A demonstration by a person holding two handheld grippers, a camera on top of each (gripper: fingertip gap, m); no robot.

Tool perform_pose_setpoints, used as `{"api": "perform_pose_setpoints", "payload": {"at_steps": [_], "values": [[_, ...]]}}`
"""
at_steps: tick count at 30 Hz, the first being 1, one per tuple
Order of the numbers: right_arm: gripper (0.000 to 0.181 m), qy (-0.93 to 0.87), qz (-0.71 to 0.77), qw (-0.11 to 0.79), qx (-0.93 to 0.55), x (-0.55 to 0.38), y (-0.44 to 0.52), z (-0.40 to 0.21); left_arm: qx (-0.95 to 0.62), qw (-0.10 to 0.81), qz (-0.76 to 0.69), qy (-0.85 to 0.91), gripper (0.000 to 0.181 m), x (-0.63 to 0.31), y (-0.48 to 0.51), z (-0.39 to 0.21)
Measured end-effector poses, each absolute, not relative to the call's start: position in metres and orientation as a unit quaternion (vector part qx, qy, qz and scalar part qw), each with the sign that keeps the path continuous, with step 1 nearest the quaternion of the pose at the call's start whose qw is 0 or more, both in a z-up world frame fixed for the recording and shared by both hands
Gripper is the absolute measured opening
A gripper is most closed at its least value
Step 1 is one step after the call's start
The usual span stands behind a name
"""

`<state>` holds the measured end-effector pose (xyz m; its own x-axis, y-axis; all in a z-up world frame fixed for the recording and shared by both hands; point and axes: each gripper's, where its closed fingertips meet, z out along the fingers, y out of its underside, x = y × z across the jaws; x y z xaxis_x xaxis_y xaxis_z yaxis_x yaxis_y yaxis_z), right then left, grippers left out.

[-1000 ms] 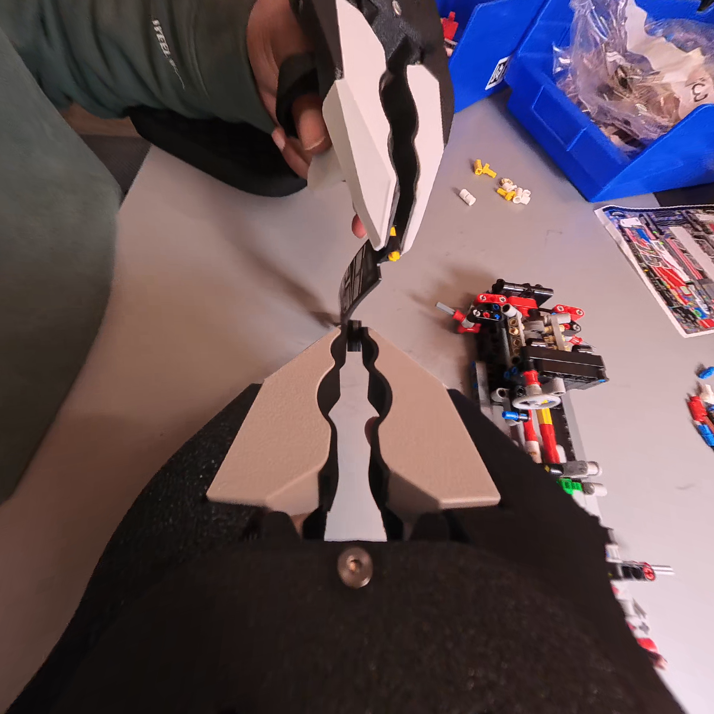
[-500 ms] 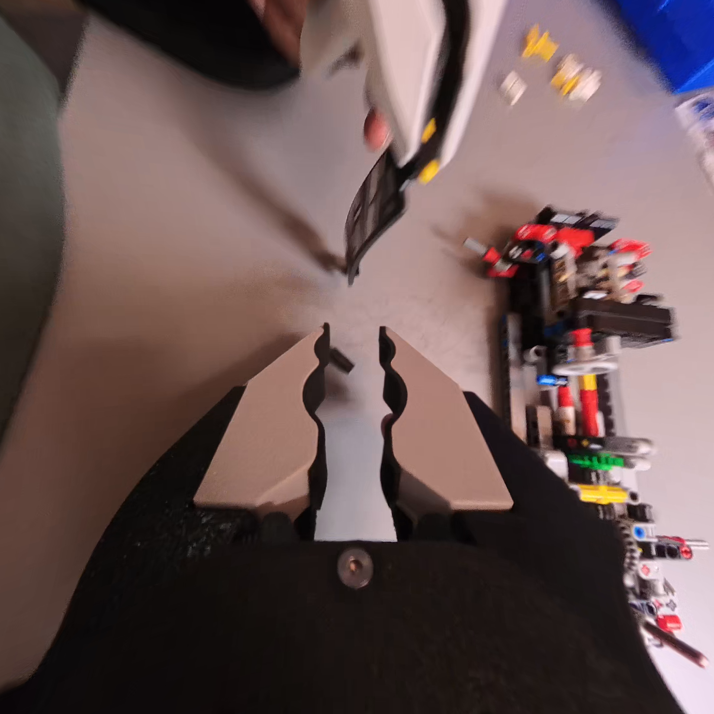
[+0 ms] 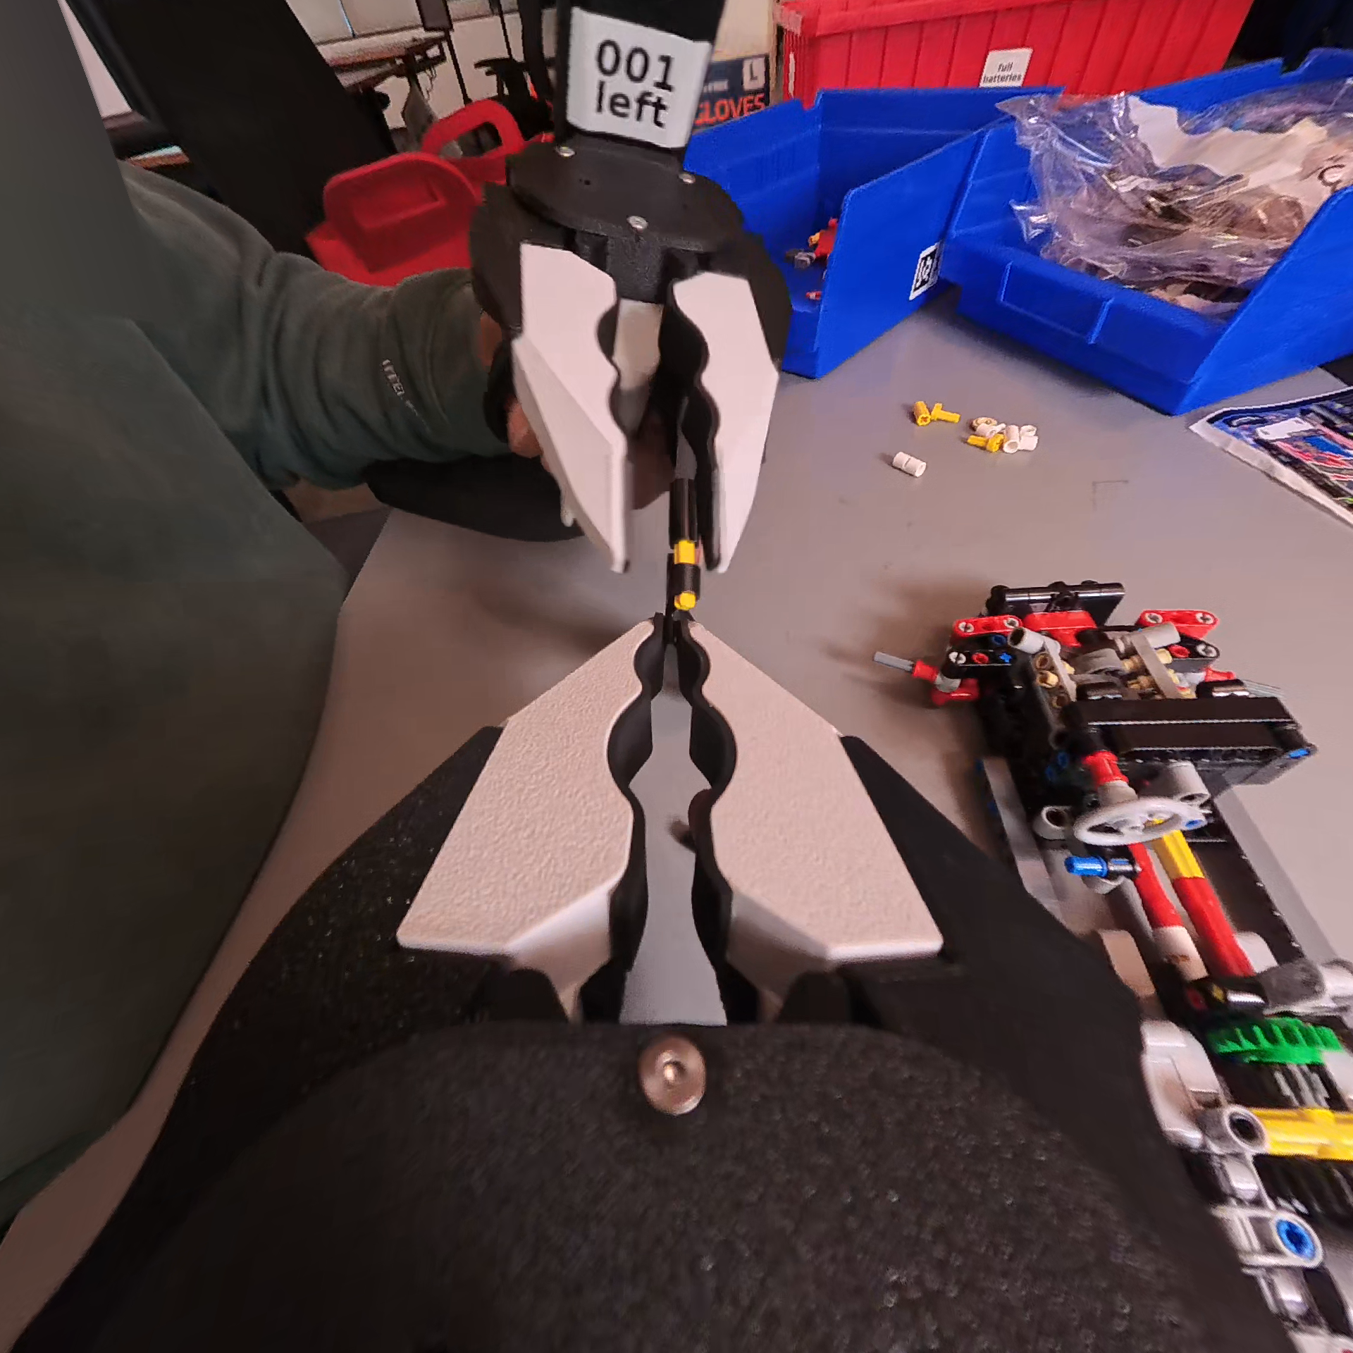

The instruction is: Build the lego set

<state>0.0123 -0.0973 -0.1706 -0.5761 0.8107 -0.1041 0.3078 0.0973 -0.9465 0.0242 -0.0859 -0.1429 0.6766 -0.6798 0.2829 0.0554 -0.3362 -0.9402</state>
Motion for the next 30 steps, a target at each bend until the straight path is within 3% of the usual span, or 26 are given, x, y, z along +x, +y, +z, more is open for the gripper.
{"api": "perform_pose_setpoints", "payload": {"at_steps": [3, 12, 22, 30], "values": [[0.0, -0.693, 0.548, 0.235, -0.405, 0.012, -0.092, -0.168, -0.733, 0.572, -0.29, 0.229, 0.023, 0.015, -0.086, -0.134], [0.0, -0.692, 0.522, 0.253, -0.431, 0.006, -0.081, -0.168, -0.738, 0.603, -0.138, 0.271, 0.014, 0.006, -0.079, -0.139], [0.0, -0.723, 0.495, 0.245, -0.415, 0.013, -0.084, -0.172, -0.734, 0.599, -0.177, 0.267, 0.0, 0.009, -0.082, -0.14], [0.0, -0.728, 0.508, 0.234, -0.397, 0.017, -0.089, -0.178, -0.733, 0.569, -0.279, 0.245, 0.0, 0.015, -0.088, -0.144]]}}
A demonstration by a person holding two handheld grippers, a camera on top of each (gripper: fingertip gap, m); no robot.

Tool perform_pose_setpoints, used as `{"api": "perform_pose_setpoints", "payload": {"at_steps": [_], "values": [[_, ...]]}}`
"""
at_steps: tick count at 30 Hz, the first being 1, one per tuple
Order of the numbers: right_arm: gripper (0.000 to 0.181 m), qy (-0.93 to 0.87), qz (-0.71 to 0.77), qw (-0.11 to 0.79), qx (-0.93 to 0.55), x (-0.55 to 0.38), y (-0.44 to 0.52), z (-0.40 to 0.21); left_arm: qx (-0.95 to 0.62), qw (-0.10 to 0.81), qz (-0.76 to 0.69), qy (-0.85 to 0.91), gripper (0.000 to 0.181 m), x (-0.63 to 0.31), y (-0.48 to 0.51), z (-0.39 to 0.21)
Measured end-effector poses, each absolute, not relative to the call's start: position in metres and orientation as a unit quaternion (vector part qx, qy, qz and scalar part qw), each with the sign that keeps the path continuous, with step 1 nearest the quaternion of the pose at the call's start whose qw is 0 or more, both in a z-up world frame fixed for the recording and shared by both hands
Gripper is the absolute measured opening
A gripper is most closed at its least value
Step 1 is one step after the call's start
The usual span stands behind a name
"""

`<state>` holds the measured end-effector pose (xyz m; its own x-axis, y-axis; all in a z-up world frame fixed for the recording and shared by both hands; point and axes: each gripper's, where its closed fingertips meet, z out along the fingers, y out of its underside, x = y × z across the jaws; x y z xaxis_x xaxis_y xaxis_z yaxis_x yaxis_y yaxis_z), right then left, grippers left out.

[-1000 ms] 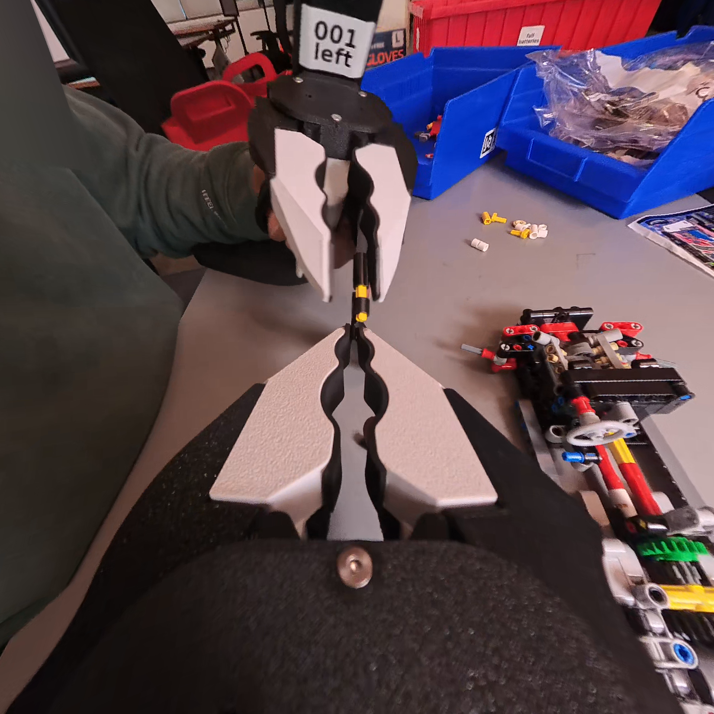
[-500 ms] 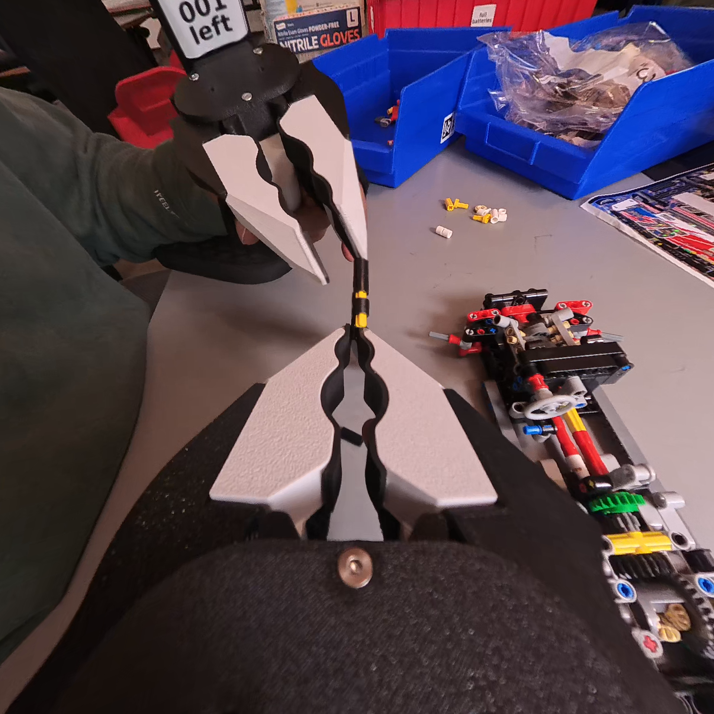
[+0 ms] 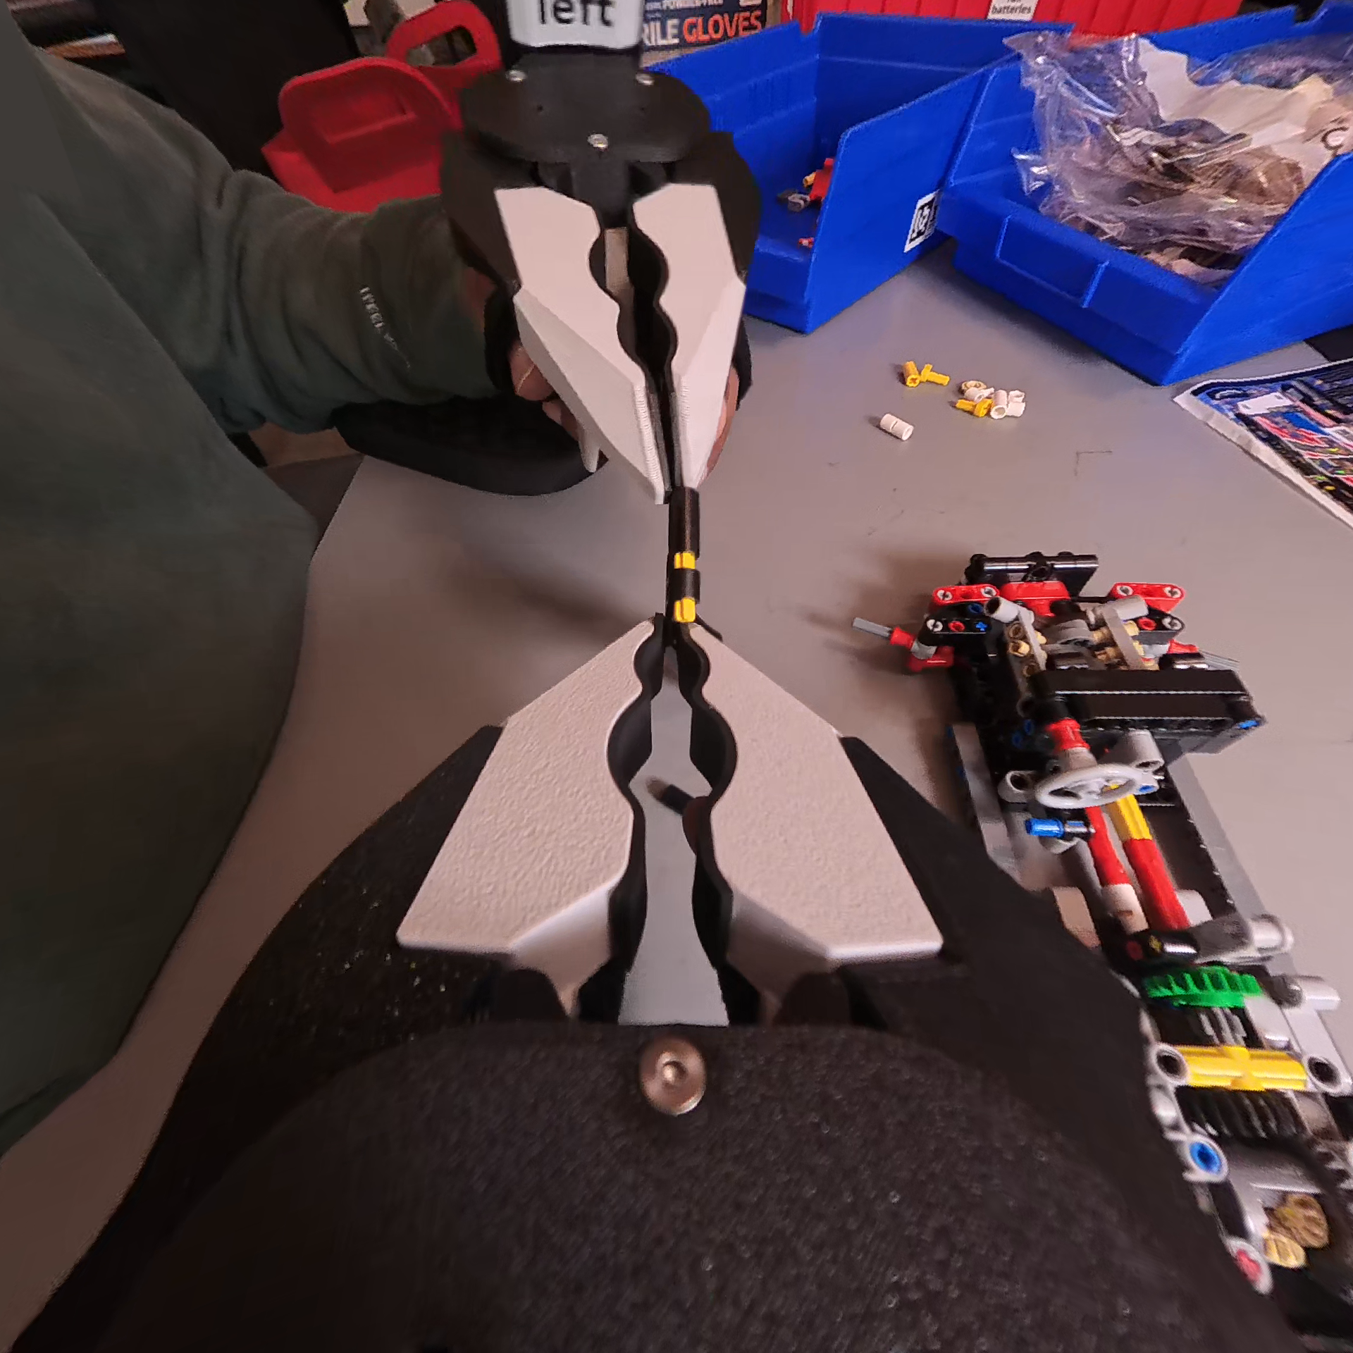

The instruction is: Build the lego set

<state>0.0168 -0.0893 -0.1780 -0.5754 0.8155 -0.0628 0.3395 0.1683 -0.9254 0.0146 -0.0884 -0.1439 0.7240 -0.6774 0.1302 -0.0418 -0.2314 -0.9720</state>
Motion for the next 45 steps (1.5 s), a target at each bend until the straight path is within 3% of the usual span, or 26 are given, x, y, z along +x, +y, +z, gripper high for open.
{"api": "perform_pose_setpoints", "payload": {"at_steps": [6, 13, 18, 23, 32, 45], "values": [[0.0, -0.754, 0.483, 0.261, -0.361, 0.02, -0.093, -0.18, -0.726, 0.559, -0.317, 0.244, 0.0, 0.015, -0.092, -0.145], [0.0, -0.765, 0.472, 0.26, -0.353, 0.022, -0.097, -0.181, -0.73, 0.544, -0.318, 0.265, 0.018, 0.019, -0.095, -0.152], [0.0, -0.786, 0.435, 0.27, -0.348, 0.021, -0.101, -0.182, -0.735, 0.535, -0.298, 0.293, 0.004, 0.028, -0.097, -0.159], [0.0, -0.791, 0.415, 0.283, -0.349, 0.021, -0.1, -0.179, -0.73, 0.541, -0.292, 0.299, 0.004, 0.029, -0.098, -0.156], [0.003, -0.728, 0.526, 0.265, -0.352, 0.02, -0.106, -0.157, -0.715, 0.55, -0.321, 0.289, 0.004, 0.03, -0.101, -0.147], [0.001, -0.761, 0.469, 0.265, -0.363, 0.019, -0.107, -0.171, -0.734, 0.531, -0.31, 0.287, 0.005, 0.033, -0.1, -0.159]]}}
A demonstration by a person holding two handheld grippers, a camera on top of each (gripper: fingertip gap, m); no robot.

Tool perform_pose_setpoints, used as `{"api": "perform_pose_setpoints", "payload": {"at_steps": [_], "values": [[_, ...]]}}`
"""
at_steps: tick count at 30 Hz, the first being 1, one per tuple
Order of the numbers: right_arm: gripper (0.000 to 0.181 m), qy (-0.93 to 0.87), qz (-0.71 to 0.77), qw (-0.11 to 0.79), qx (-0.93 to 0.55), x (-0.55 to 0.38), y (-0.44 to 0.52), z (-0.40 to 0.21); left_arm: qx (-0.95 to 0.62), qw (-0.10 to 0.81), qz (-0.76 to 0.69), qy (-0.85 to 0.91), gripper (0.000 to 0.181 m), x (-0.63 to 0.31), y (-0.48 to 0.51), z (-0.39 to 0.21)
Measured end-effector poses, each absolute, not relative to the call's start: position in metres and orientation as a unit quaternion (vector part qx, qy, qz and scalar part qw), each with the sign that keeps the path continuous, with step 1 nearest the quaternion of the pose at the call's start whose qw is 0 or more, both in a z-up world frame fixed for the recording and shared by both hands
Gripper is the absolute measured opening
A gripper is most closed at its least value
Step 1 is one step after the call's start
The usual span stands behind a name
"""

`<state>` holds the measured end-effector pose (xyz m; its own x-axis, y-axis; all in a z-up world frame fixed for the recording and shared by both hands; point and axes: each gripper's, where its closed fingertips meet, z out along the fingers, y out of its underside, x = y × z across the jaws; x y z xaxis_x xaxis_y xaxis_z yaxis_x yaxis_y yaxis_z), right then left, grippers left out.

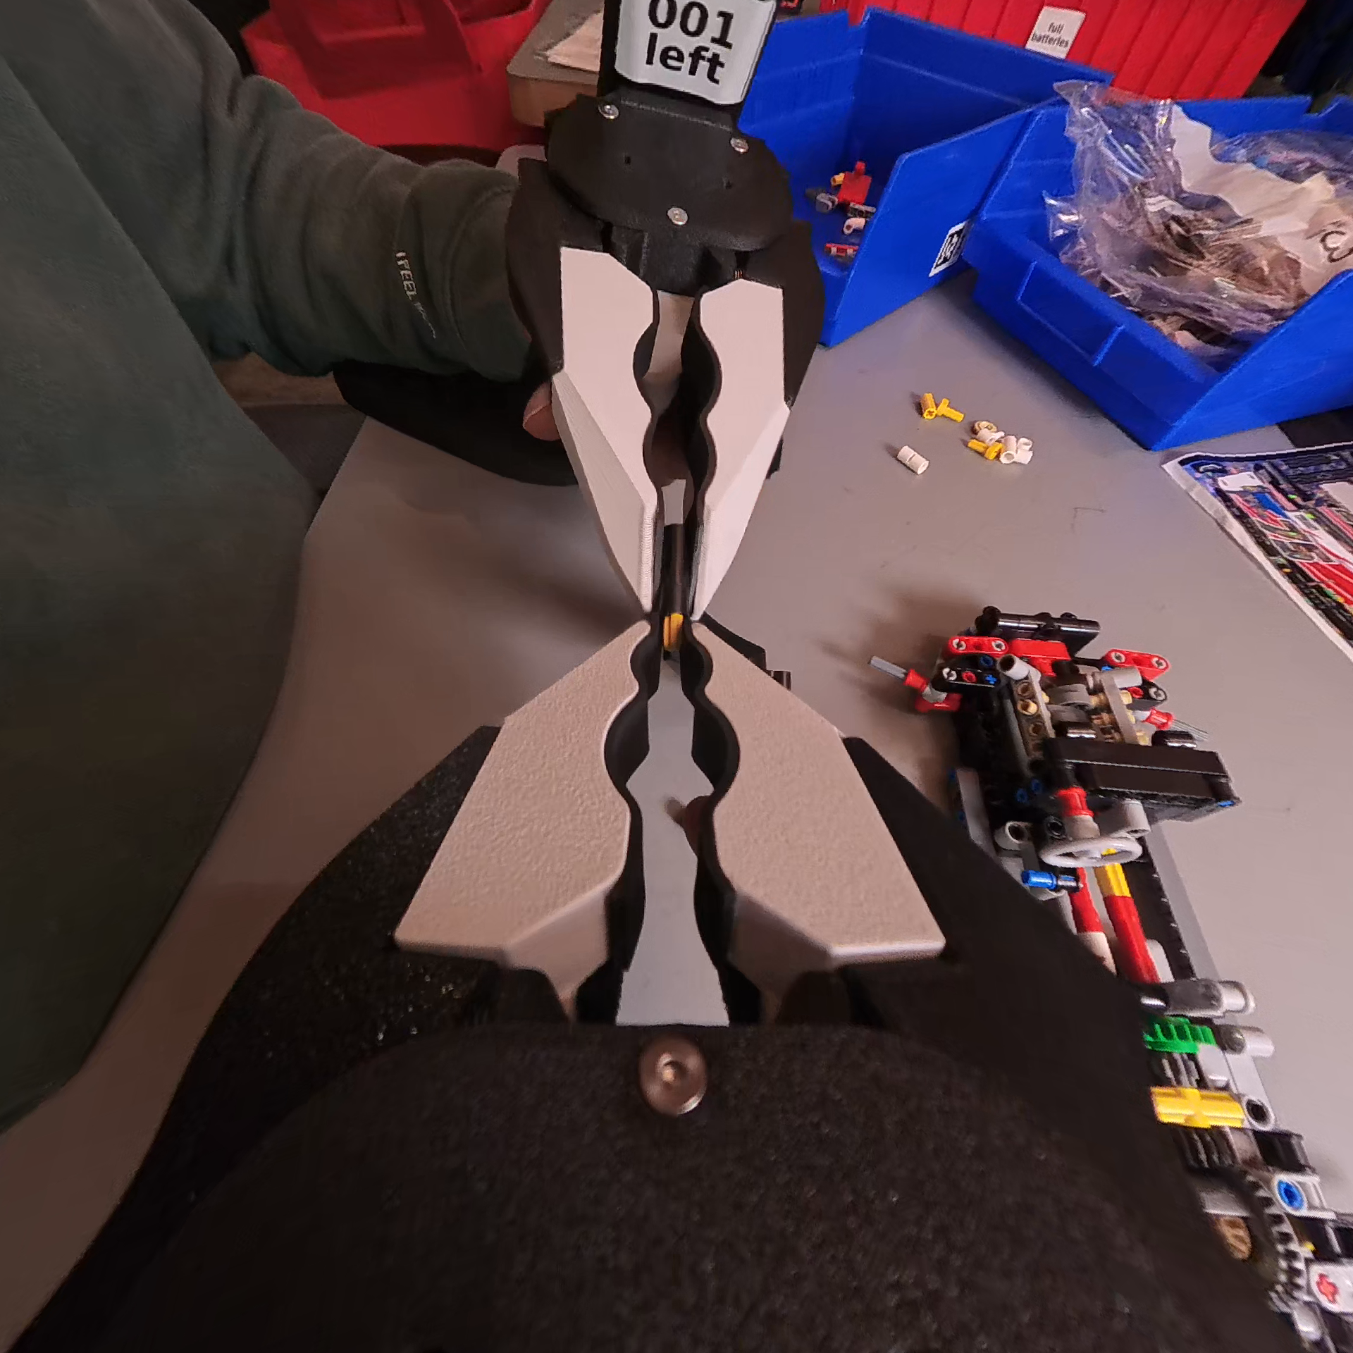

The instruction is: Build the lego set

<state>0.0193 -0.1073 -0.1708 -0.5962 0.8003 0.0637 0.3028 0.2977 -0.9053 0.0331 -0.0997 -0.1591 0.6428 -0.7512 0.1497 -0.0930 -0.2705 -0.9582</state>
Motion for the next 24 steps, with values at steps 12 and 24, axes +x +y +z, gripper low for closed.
{"api": "perform_pose_setpoints", "payload": {"at_steps": [12, 24], "values": [[0.002, -0.759, 0.456, 0.283, -0.367, 0.017, -0.104, -0.168, -0.724, 0.554, -0.291, 0.29, 0.004, 0.03, -0.098, -0.156], [0.003, -0.741, 0.483, 0.304, -0.354, 0.017, -0.097, -0.16, -0.701, 0.581, -0.321, 0.261, 0.005, 0.026, -0.097, -0.139]]}}
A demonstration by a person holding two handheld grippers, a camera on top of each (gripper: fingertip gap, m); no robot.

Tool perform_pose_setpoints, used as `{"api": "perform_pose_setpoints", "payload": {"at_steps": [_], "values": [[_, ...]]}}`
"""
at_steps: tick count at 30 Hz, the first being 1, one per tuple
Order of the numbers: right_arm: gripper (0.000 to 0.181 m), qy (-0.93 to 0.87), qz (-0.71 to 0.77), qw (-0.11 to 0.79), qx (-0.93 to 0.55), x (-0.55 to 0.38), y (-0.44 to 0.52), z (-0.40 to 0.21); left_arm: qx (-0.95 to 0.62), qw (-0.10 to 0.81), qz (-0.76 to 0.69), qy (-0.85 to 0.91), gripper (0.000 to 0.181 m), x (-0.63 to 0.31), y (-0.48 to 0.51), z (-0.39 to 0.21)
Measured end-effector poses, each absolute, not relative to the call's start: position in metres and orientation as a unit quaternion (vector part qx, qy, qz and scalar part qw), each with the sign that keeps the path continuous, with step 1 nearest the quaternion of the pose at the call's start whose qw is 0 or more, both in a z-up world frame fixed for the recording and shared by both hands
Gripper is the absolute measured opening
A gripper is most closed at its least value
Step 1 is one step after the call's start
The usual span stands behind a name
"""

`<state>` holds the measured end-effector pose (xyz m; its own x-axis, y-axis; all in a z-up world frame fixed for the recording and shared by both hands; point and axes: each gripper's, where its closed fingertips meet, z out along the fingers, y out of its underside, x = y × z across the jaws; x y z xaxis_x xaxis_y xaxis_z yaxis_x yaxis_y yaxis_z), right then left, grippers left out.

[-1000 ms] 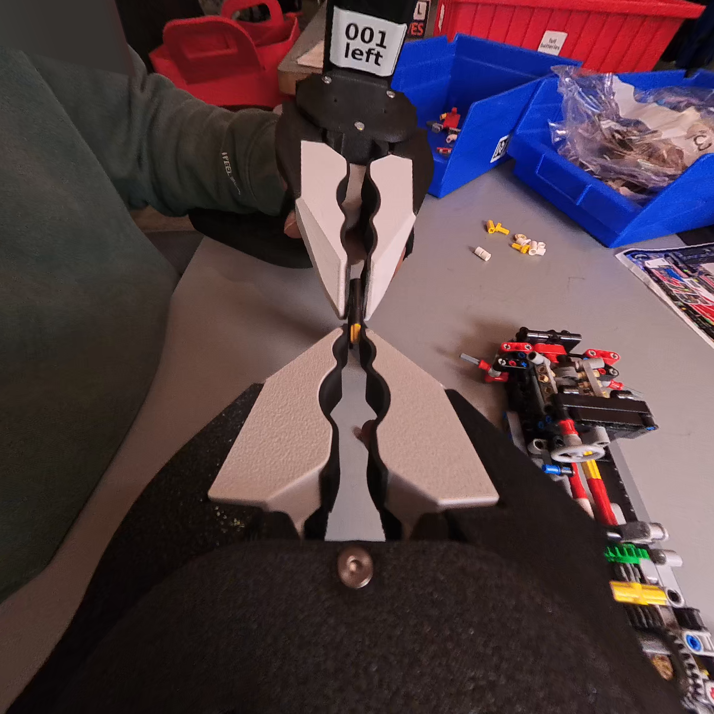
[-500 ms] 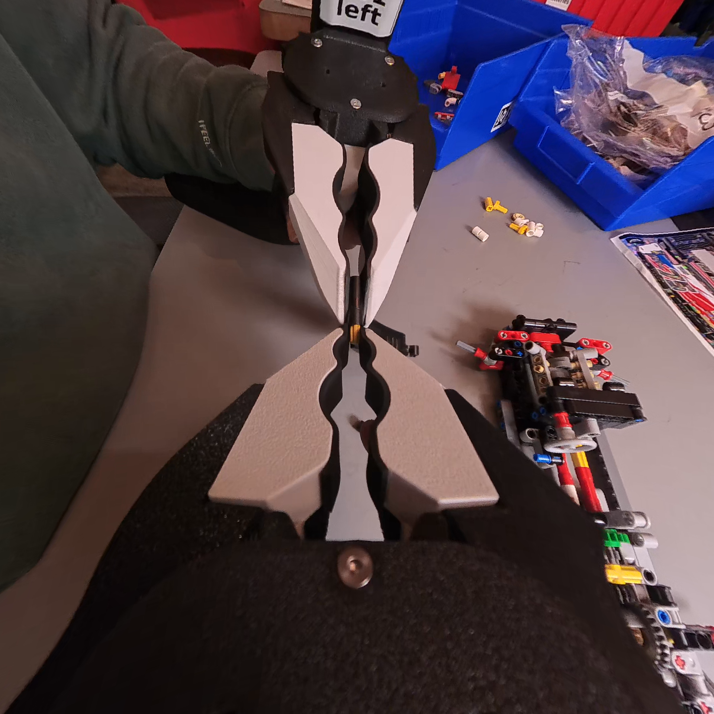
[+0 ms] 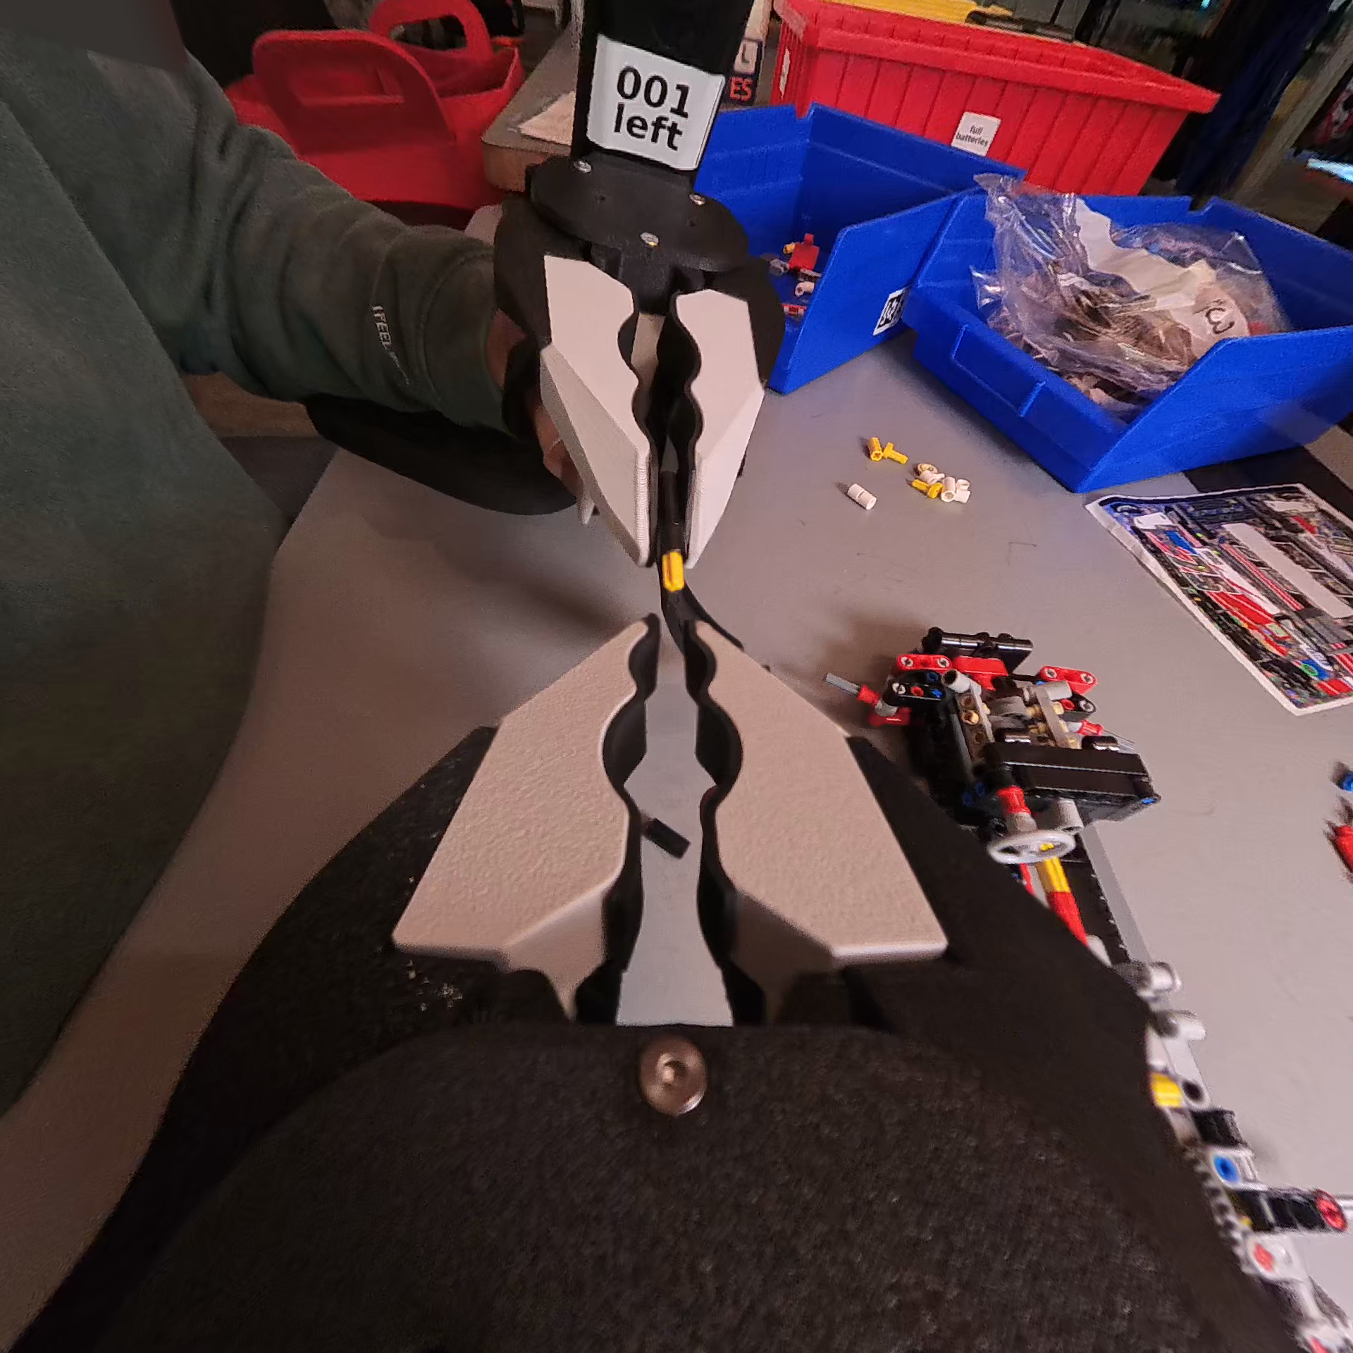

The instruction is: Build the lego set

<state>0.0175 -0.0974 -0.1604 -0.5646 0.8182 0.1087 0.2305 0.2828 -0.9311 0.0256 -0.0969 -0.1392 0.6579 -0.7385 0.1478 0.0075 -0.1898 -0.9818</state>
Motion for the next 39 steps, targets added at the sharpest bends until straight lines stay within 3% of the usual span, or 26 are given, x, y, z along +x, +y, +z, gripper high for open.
{"api": "perform_pose_setpoints", "payload": {"at_steps": [30, 39], "values": [[0.007, -0.731, 0.511, 0.295, -0.343, 0.022, -0.099, -0.148, -0.705, 0.564, -0.344, 0.257, 0.004, 0.027, -0.098, -0.142], [0.001, -0.726, 0.523, 0.276, -0.351, 0.022, -0.1, -0.147, -0.705, 0.565, -0.342, 0.258, 0.004, 0.029, -0.098, -0.142]]}}
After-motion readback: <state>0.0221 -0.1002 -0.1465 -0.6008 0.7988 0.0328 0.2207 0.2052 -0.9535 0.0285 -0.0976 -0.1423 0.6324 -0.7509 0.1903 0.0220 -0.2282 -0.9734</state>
